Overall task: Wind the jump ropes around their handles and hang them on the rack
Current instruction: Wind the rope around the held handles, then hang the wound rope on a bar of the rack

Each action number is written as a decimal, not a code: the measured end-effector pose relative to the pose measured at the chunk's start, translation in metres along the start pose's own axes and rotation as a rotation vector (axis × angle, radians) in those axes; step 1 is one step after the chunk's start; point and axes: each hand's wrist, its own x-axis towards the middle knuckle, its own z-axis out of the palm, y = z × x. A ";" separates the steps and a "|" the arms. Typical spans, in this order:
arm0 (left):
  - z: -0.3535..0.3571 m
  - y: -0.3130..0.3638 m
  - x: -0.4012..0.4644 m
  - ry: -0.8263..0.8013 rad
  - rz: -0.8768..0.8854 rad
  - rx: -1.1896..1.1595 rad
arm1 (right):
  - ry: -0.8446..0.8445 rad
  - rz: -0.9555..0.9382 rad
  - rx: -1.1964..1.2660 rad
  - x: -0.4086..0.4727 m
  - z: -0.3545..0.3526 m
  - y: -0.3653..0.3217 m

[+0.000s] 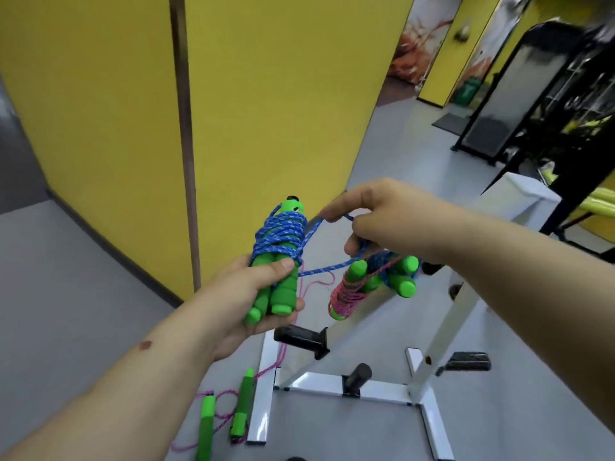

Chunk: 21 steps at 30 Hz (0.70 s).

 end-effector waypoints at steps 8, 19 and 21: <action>-0.031 -0.048 0.021 0.021 -0.044 0.132 | -0.070 -0.095 -0.140 0.006 0.067 0.030; -0.100 -0.155 0.109 0.163 -0.225 0.100 | -0.174 0.019 -0.351 0.098 0.208 0.092; -0.105 -0.177 0.128 0.181 -0.260 0.110 | -0.208 0.067 -0.324 0.108 0.226 0.109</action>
